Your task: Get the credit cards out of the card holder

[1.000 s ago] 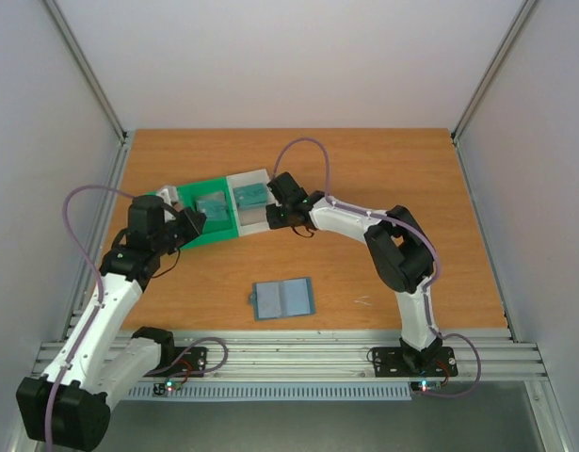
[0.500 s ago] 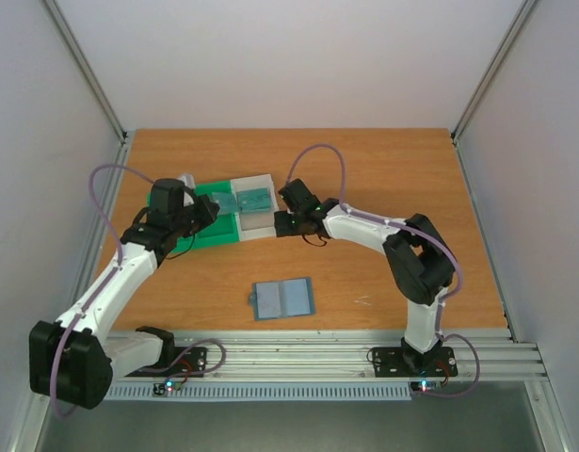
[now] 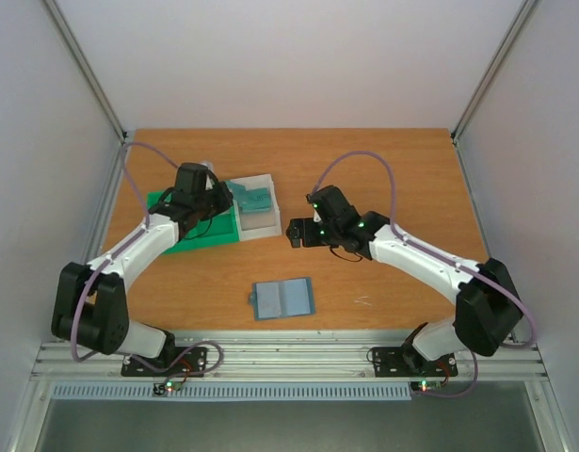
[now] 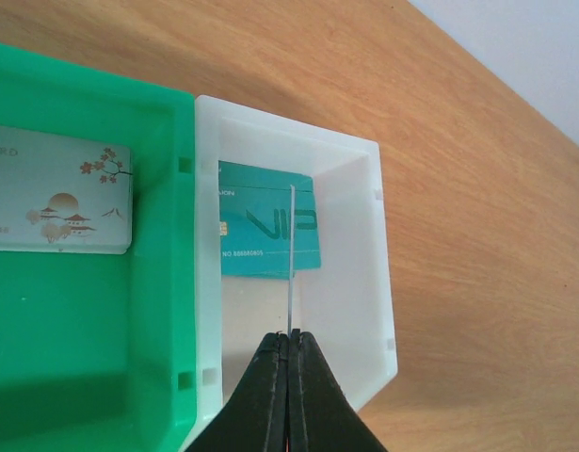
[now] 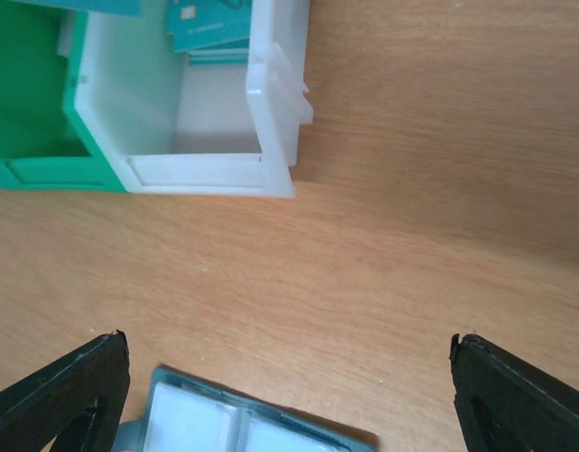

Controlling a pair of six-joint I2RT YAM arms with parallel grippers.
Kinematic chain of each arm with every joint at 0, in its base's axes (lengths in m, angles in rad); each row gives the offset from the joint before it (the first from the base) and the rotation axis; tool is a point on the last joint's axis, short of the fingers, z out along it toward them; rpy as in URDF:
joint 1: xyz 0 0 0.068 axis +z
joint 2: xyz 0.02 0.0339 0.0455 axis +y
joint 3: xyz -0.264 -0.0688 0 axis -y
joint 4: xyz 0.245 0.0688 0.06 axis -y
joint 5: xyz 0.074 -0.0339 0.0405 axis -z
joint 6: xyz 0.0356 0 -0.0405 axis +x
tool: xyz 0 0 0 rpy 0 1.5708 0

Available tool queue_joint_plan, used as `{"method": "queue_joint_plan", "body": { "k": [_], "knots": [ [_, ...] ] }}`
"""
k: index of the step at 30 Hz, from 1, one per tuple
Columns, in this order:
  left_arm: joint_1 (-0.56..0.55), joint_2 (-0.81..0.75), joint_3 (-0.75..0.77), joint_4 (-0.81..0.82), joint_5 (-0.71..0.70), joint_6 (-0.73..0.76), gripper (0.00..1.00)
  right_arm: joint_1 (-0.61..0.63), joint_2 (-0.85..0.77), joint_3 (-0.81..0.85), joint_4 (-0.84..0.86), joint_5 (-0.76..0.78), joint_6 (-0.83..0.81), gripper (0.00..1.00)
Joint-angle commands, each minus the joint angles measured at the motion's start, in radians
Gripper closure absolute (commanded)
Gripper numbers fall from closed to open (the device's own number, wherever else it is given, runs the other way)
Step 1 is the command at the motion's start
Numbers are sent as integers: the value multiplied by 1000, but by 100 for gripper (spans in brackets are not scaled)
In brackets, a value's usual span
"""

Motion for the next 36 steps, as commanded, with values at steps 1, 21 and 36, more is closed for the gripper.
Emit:
{"method": "queue_joint_plan", "body": {
  "k": [1,21,36],
  "knots": [
    [-12,64,51,81,-37,15,100,6,-75,-2,-82,40,-31,6],
    [-33,264,149,120,-40,-68,99,4,-126,-41,-66,42,-38,5],
    [-44,321,175,105,-65,-69,97,5,-154,-70,-80,125,-9,5]
  ]
}}
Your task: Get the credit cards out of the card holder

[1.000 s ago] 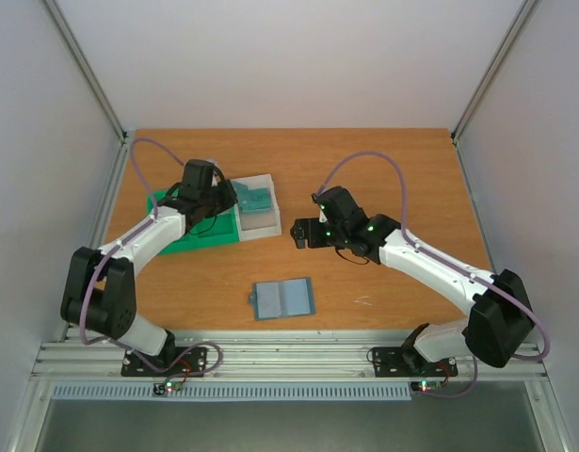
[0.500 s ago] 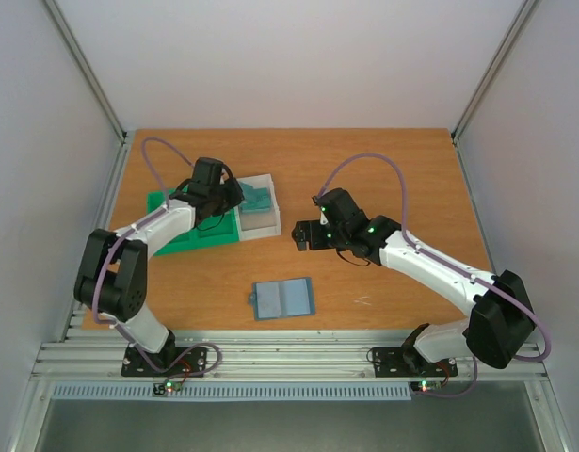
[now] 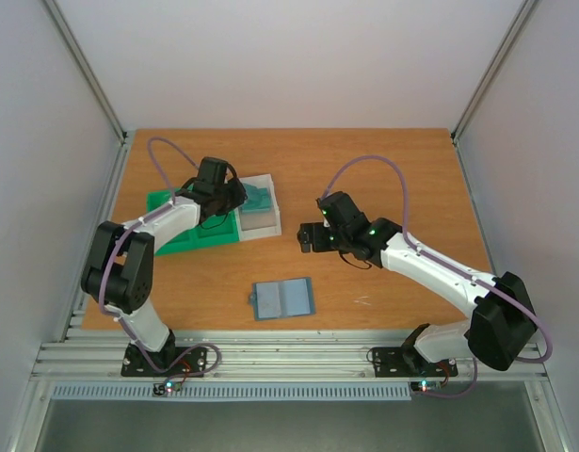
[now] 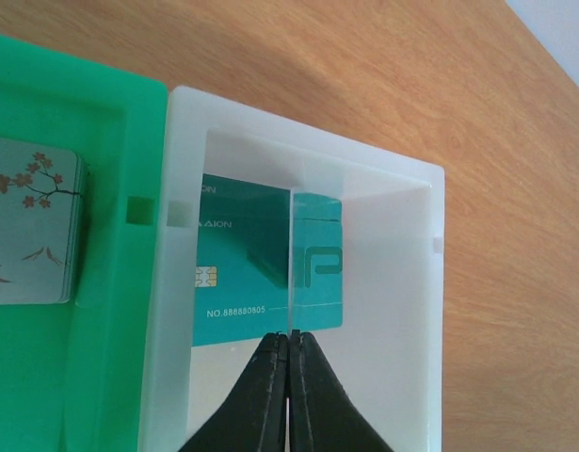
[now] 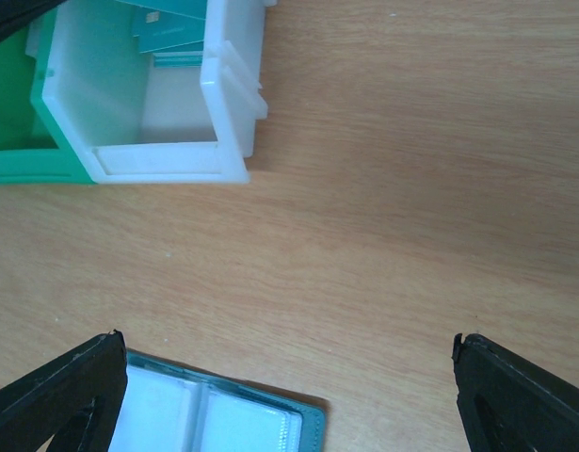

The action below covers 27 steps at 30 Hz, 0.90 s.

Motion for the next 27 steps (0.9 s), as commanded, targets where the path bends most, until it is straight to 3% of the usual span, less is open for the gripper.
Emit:
{"method": "queue_joint_plan", "body": {
  "k": [1,8,17,27],
  "knots": [
    [-5,14,34,31,-40,15,96,5,-26,-14,-14,45,14,5],
    [-5,28,57,-9,-51,24,86,4,-33,-3,-43,76,17,5],
    [-6,35,87,-25,-43,43,82,4,-53,4,-61,79,15,4],
    [-6,-79,109,-145,-14,135,51,4,-137,-28,-82,37,52,2]
  ]
}}
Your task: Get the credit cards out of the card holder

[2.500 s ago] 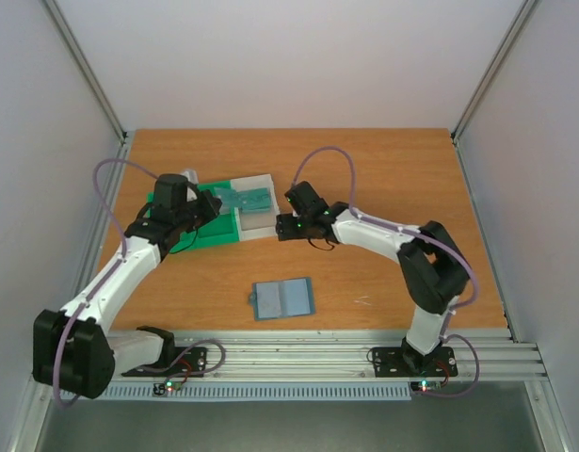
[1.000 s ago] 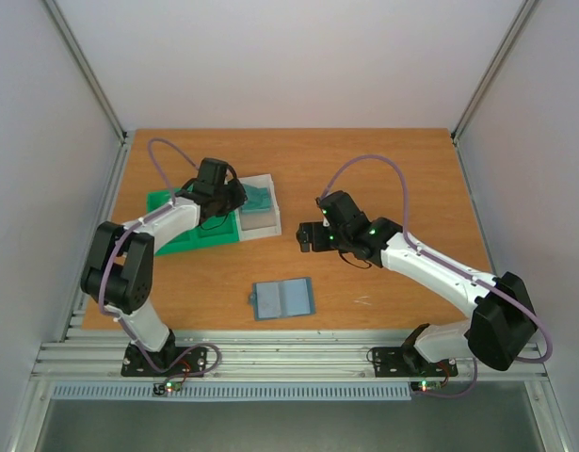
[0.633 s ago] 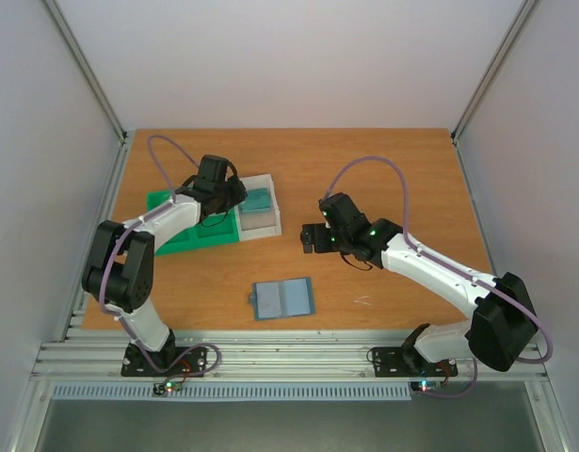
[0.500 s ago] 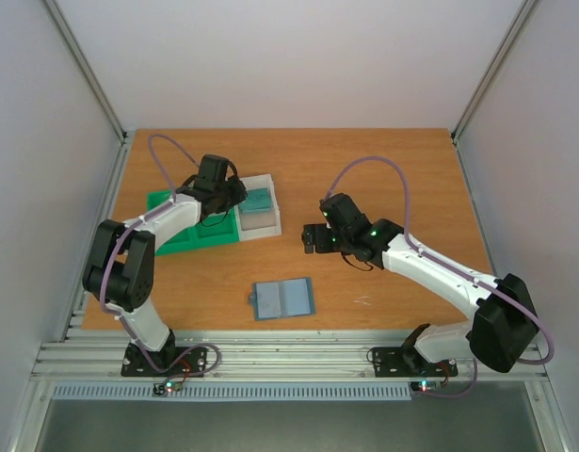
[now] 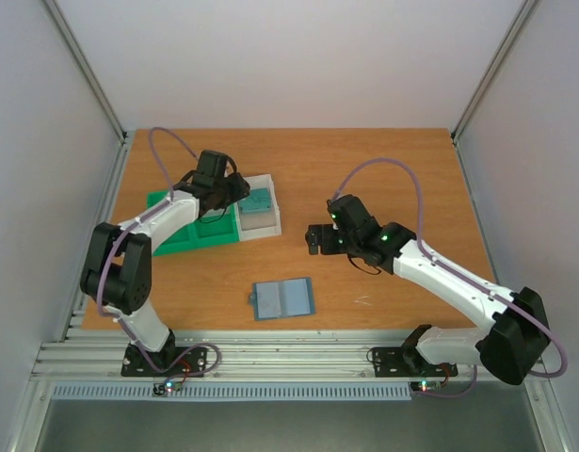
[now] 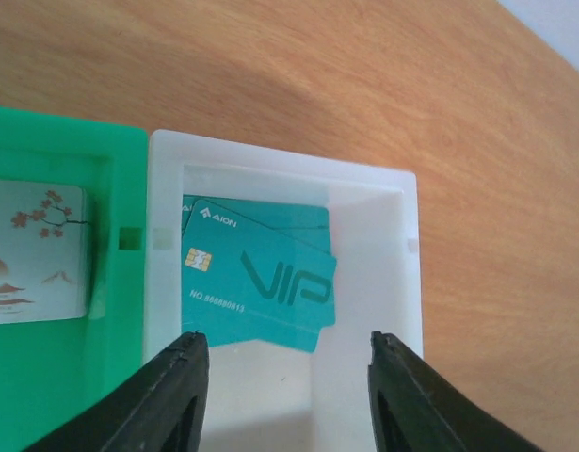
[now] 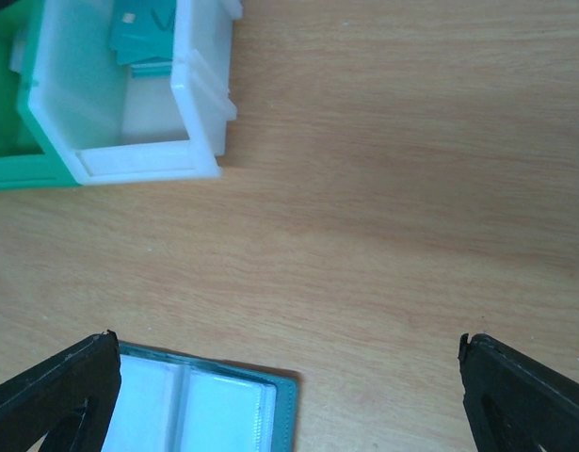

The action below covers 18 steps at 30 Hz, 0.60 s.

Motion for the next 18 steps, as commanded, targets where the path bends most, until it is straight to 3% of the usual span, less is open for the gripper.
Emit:
{"method": "queue_joint_plan", "body": {
  "k": [1,9,18],
  "knots": [
    [-6,-98,33,-94,13,76,43,5,-57,-4,-22,-22,33,1],
    [-7,-315,-65,-213,29,162,15,5,-115,-30,6,-166,60,2],
    [-6,-521,-181,-379,132,182,21,10,-84,-41,28,-266,136,11]
  ]
}}
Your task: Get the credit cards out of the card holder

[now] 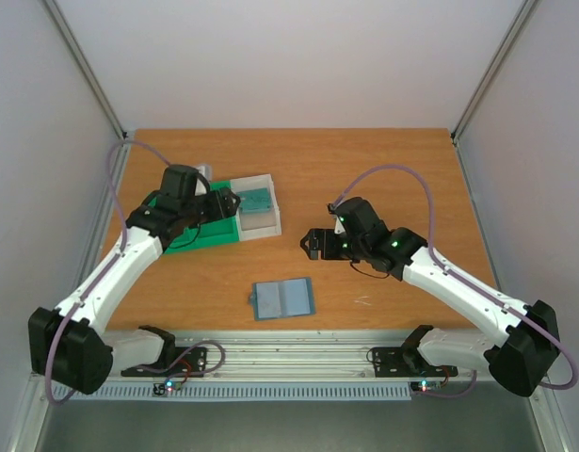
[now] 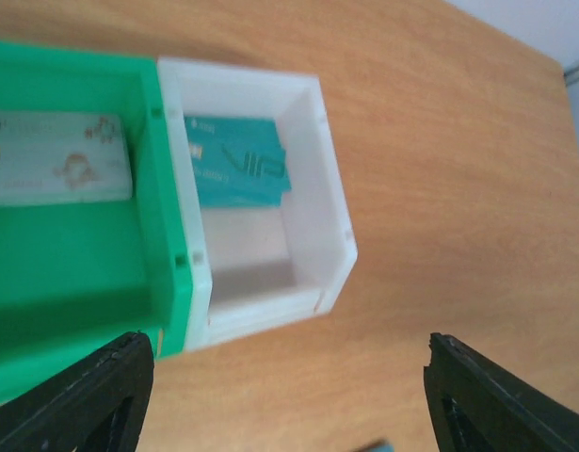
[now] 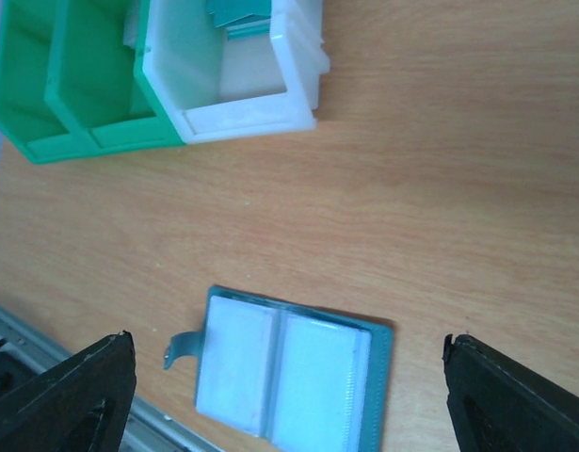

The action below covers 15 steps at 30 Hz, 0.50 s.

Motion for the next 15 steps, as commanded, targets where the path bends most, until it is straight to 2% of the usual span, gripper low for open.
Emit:
{"method": "queue_joint_plan", "body": {
  "k": [1,7,15],
  "knots": [
    [-2,-62,-78,-120,100,18,23,12,22,-23,42,-76,69,13],
    [-2,-142,-211,-184,185,36,30,32,76,-52,87,-82,119,22],
    [-45,-133,-296,-151,231,29,35,85,161,-39,114,-52,157,24]
  ]
}}
